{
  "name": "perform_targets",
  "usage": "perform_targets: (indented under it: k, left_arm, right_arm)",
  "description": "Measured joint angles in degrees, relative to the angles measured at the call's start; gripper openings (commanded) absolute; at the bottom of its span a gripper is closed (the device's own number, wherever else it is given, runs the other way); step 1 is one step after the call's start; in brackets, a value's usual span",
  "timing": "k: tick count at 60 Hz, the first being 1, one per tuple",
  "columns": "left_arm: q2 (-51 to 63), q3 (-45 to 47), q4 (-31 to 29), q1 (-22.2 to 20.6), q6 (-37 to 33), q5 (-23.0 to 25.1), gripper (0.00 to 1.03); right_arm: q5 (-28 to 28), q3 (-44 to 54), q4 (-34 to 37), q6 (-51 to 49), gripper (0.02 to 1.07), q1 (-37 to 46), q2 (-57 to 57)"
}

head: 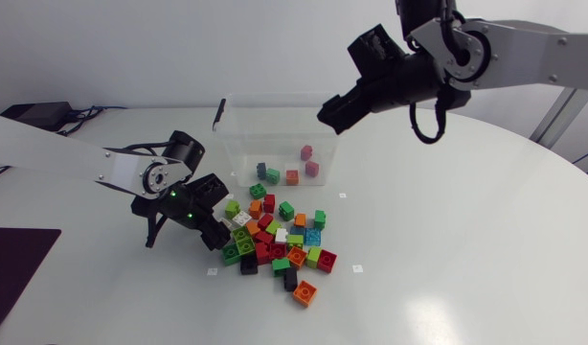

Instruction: Place the duplo bricks in the container

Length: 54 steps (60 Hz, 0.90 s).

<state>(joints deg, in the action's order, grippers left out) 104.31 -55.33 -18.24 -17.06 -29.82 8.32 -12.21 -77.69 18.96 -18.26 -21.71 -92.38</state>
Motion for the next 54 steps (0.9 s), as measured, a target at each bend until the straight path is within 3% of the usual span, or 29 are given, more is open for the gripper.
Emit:
perform_targets:
  k: [6,31,54]
  left_arm:
    - [0.26,0.0,0.17,0.0,0.0,0.0,0.28]
    - [-1.14,1.18,-0.07,0.0,0.0,0.42,0.24]
    - [-14.08,1.29,-3.76,0.96,0.0,1.31,0.25]
  right_arm:
    - [0.02,6.45,0.63,-1.07,1.01,-0.83,3.69]
    - [-0.92,26.47,3.32,-5.84,1.01,-3.8,15.78]
    - [-0.96,32.79,2.51,-9.51,1.01,-7.58,8.55]
